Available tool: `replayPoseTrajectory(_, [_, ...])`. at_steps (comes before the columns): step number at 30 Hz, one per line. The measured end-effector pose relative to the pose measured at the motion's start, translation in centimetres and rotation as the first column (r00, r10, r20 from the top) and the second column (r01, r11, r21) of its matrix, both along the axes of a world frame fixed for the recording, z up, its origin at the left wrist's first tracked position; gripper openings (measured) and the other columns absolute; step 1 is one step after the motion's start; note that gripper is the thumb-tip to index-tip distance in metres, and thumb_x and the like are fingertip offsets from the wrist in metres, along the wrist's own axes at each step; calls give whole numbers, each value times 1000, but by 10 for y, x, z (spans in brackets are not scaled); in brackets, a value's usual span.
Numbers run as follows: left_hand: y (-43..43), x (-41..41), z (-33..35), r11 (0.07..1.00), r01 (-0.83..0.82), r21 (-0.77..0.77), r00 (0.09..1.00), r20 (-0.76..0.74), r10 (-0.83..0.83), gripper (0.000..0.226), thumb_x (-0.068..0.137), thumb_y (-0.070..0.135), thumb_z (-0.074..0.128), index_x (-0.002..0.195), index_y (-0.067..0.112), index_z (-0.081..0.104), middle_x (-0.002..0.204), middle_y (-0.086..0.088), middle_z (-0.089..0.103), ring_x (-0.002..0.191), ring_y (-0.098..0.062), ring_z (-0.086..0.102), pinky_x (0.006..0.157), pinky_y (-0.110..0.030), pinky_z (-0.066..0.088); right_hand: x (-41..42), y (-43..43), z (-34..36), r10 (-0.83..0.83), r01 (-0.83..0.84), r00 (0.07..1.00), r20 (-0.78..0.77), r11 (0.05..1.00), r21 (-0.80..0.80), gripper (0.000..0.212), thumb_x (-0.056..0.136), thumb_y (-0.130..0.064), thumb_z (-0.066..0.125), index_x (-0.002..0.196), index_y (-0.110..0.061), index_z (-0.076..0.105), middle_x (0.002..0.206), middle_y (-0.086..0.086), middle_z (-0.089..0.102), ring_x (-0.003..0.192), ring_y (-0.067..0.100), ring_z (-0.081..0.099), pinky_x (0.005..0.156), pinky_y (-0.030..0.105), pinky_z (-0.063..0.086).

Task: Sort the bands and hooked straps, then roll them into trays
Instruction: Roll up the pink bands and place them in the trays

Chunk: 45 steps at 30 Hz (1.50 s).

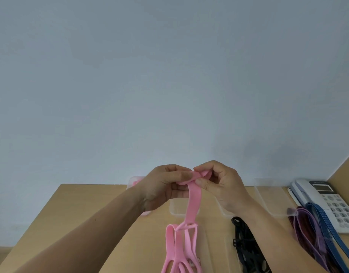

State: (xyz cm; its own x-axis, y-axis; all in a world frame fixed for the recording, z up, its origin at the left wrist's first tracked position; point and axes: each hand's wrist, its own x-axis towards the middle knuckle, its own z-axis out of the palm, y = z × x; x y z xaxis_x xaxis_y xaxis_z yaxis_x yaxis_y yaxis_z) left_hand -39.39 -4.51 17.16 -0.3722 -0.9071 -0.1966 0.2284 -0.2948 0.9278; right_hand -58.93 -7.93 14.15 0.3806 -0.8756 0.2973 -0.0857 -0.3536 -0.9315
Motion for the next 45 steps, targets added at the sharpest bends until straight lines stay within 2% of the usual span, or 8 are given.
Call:
replayPoseTrajectory(4, [1,-1,-2,990,-141,-2,989,40,141,33,75,11,81,102,-2,68,100,-22,73,95,-33,73,76,-35,59,2,1,-2,14,-16,999,33,998,63,31,77,-5,78,91,-32,75,86,9,67,80,21,61,84,42,57])
replayPoseTrajectory(8, [0,-3,-4,968,-232,-90,968,77,239,25,80,-4,76,101,-5,62,102,-29,70,93,-41,72,80,-41,60,5,0,2,-3,-12,998,68,977,212,22,75,-28,76,97,-29,72,80,-2,66,70,15,62,67,26,55])
replayPoseTrajectory(15, [-4,-6,-10,915,-276,-293,900,254,353,14,81,-4,75,93,0,69,98,-31,66,90,-32,73,79,-34,60,5,-5,5,-12,8,1000,9,951,309,22,89,-28,72,93,-8,66,73,9,72,60,21,64,53,30,47])
replayPoseTrajectory(20, [-3,-5,-13,919,-267,-291,914,226,337,23,82,-2,75,101,5,64,98,-16,69,88,-32,74,75,-30,58,9,-3,7,-47,38,999,26,955,295,43,68,-44,86,86,-10,67,68,7,68,57,17,60,50,25,45])
replayPoseTrajectory(25, [-6,3,-8,974,-142,-177,949,256,185,31,85,8,76,107,-1,56,96,-21,74,84,-29,74,73,-35,60,8,-3,5,-39,6,994,101,952,307,49,55,-50,85,85,-14,68,67,2,64,58,16,57,54,24,45])
replayPoseTrajectory(29, [-5,5,-10,985,-44,-166,947,307,94,32,82,23,75,101,7,56,94,-17,76,84,-26,73,77,-35,57,8,-3,3,-13,-25,993,117,948,318,43,56,-50,85,86,-22,71,68,0,63,60,15,57,56,24,45])
replayPoseTrajectory(38, [-6,2,-15,989,-67,-128,977,194,91,36,73,6,72,105,4,55,90,-20,73,78,-31,68,68,-34,56,6,0,-1,-11,-22,994,106,952,304,23,69,-26,80,90,-28,72,82,-6,69,73,13,67,68,22,53])
replayPoseTrajectory(45, [-7,-1,-16,981,-74,-177,978,181,107,39,82,23,77,106,3,54,94,-22,74,87,-34,72,72,-37,56,6,-1,-4,-3,-23,995,104,968,250,23,76,-19,82,93,-29,71,86,-2,71,72,18,67,65,29,55])
